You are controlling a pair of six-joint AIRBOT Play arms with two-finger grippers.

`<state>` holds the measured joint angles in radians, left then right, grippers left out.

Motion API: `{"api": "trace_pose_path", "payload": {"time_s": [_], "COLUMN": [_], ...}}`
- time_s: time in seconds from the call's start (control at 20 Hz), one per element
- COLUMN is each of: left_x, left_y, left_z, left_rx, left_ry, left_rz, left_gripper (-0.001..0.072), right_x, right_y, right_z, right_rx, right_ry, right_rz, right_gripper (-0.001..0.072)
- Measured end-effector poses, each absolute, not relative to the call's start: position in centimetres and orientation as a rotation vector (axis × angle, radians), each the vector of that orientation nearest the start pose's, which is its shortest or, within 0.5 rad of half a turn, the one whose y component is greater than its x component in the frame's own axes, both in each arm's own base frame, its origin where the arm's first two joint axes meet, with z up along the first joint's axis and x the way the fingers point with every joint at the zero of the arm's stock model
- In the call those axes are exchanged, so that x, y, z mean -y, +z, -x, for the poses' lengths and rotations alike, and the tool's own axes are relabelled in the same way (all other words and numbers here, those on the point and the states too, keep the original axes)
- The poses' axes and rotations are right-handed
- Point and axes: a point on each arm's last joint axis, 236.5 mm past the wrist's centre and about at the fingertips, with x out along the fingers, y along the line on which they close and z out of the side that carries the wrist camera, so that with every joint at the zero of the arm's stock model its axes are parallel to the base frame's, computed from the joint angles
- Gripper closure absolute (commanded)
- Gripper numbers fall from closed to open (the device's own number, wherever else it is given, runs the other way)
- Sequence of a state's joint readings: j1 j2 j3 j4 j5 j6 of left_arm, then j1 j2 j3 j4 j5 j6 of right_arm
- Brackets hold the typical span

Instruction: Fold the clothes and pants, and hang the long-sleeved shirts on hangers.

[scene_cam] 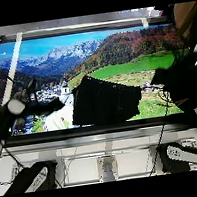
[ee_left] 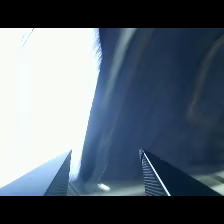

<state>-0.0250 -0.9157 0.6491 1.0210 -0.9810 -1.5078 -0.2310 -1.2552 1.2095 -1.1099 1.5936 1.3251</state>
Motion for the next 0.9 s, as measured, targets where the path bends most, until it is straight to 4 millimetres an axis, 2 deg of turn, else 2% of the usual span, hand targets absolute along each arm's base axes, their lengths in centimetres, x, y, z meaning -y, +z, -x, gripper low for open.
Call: {"api": "trace_pose_path", "payload": {"time_s": [0.15, 0.25, 0.35, 0.55, 0.9], "left_x": [11.3, 11.9, 12.6, 13.7, 15.9], "left_y": [-3.9, -5.3, -6.1, -7.1, -7.7], "left_z": [-25.0, -23.6, -22.7, -21.6, -22.2], "left_rx": [-1.269, -1.285, -1.297, -1.305, -1.251], "left_ry": [-0.240, -0.226, -0.224, -0.231, -0.255], "left_rz": [0.617, 0.706, 0.782, 0.871, 0.839], "left_gripper": [0.0223, 0.0207, 0.0183, 0.0183, 0.0185], "right_x": [-4.7, -5.3, -5.8, -6.1, -6.2], "right_y": [0.2, -1.9, -3.1, -4.1, -4.4], "right_z": [-26.9, -25.0, -23.8, -23.8, -24.3], "right_rx": [-1.555, -1.585, -1.600, -1.575, -1.547], "right_ry": [0.356, 0.350, 0.349, 0.336, 0.327], "right_rz": [-0.412, -0.439, -0.461, -0.482, -0.495], "right_gripper": [0.0395, 0.0395, 0.0395, 0.0396, 0.0396]}}
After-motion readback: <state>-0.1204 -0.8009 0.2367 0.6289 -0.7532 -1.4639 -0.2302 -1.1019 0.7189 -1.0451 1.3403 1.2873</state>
